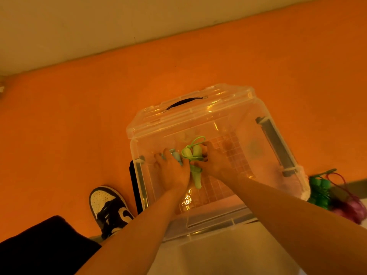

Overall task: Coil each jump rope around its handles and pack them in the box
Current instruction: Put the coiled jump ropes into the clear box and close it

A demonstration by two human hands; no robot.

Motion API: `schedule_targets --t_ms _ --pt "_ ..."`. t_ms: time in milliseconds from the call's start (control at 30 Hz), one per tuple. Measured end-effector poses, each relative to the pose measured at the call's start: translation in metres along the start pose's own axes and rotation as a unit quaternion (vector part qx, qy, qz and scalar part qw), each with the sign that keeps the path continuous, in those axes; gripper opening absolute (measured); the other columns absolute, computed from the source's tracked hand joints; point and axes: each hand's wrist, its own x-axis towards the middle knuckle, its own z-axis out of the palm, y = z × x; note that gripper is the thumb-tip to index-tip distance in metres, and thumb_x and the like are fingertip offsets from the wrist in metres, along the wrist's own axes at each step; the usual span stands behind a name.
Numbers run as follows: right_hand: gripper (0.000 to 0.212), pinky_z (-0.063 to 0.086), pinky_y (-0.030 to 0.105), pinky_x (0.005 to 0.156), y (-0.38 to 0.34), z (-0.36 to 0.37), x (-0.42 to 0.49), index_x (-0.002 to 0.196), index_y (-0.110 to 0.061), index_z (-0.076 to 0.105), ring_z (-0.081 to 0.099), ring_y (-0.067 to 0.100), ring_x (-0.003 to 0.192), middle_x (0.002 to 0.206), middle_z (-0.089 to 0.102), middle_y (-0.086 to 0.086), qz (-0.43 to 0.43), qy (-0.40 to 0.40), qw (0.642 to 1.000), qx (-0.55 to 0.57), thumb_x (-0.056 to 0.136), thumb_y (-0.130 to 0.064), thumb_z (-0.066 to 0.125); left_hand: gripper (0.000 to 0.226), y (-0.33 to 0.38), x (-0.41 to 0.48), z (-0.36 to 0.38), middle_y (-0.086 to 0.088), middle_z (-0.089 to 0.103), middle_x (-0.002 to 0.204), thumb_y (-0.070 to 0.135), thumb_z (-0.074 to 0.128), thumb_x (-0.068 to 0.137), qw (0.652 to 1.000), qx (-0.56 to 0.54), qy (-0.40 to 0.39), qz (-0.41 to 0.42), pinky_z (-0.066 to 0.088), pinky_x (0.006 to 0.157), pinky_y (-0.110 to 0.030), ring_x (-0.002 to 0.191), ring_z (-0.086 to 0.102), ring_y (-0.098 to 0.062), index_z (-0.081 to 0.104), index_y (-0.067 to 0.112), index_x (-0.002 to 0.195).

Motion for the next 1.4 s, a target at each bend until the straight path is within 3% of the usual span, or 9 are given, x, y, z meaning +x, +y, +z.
schedule_targets --t_ms 200,333,500,667,867,1000,1133,1300,1400 --pt "0.071 0.045 0.025 0.075 -0.026 -0.062 -0.037 0.142 -0.019 0.041 0.060 0.016 0.095 0.117 0.060 0.006 -0.018 0.050 0.994 -0.093 0.085 -0.046 0.074 0.059 0.036 -0.032 -0.029 -0.012 0.045 0.132 0.056 0.049 0.093 0.994 0.076 0.035 0.063 0.042 0.096 -0.051 0.118 0.046 -0.036 0.043 0.015 0.135" --pt "0.068 0.054 0.034 0.081 -0.047 -0.120 -0.079 0.138 -0.022 0.044 0.060 0.015 0.092 0.116 0.061 0.003 -0.040 0.116 0.984 -0.129 0.083 -0.050 0.073 0.061 0.075 -0.061 -0.046 -0.010 0.048 0.133 0.057 0.048 0.092 0.984 0.075 0.044 0.152 0.042 0.097 -0.049 0.118 0.047 -0.033 0.045 0.016 0.136" --pt "0.064 0.050 0.034 0.077 -0.058 -0.203 -0.147 0.134 -0.020 0.048 0.064 0.019 0.091 0.114 0.064 0.004 -0.062 0.187 0.967 -0.161 0.084 -0.052 0.071 0.066 0.142 -0.110 -0.054 -0.004 0.047 0.137 0.061 0.045 0.089 0.960 0.065 0.048 0.269 0.041 0.100 -0.046 0.123 0.046 -0.027 0.041 0.020 0.140" --pt "0.066 0.053 0.039 0.079 -0.039 -0.278 -0.216 0.137 -0.019 0.045 0.063 0.019 0.093 0.116 0.062 0.004 -0.056 0.250 0.952 -0.166 0.087 -0.055 0.067 0.059 0.208 -0.170 -0.041 -0.002 0.051 0.133 0.059 0.051 0.091 0.933 0.049 0.033 0.356 0.046 0.094 -0.043 0.120 0.049 -0.025 0.046 0.020 0.135" --pt "0.058 0.050 0.036 0.076 0.022 -0.363 -0.287 0.133 -0.015 0.048 0.063 0.021 0.088 0.113 0.063 0.008 0.004 0.340 0.923 -0.180 0.091 -0.053 0.062 0.058 0.255 -0.238 0.005 0.000 0.055 0.127 0.057 0.053 0.091 0.908 0.018 -0.022 0.418 0.050 0.082 -0.040 0.114 0.054 -0.022 0.044 0.022 0.136" --pt "0.062 0.051 0.036 0.075 0.092 -0.387 -0.315 0.133 -0.016 0.047 0.062 0.023 0.093 0.114 0.063 0.008 0.073 0.388 0.906 -0.156 0.090 -0.059 0.059 0.061 0.266 -0.270 0.059 0.000 0.053 0.131 0.057 0.053 0.093 0.882 0.044 -0.081 0.461 0.049 0.083 -0.037 0.115 0.053 -0.020 0.039 0.023 0.141" --pt "0.068 0.042 0.033 0.072 0.167 -0.378 -0.317 0.135 -0.017 0.044 0.058 0.027 0.098 0.115 0.060 0.011 0.141 0.406 0.892 -0.139 0.088 -0.064 0.057 0.067 0.260 -0.286 0.124 -0.002 0.052 0.135 0.063 0.049 0.093 0.848 0.081 -0.143 0.503 0.046 0.091 -0.036 0.119 0.049 -0.022 0.035 0.025 0.146" --pt "0.074 0.045 0.046 0.084 0.234 -0.346 -0.286 0.140 -0.020 0.041 0.047 0.039 0.118 0.126 0.049 0.017 0.231 0.453 0.859 -0.060 0.085 -0.065 0.062 0.084 0.235 -0.281 0.203 0.000 0.033 0.156 0.081 0.043 0.083 0.838 0.163 -0.183 0.487 0.030 0.112 -0.046 0.140 0.034 -0.027 0.026 0.034 0.151" --pt "0.075 0.047 0.048 0.085 0.265 -0.334 -0.259 0.144 -0.024 0.038 0.046 0.041 0.118 0.126 0.048 0.018 0.266 0.441 0.855 -0.064 0.086 -0.065 0.060 0.084 0.215 -0.277 0.240 -0.005 0.051 0.143 0.079 0.047 0.082 0.819 0.198 -0.165 0.512 0.027 0.112 -0.045 0.133 0.043 -0.027 0.040 0.027 0.148"
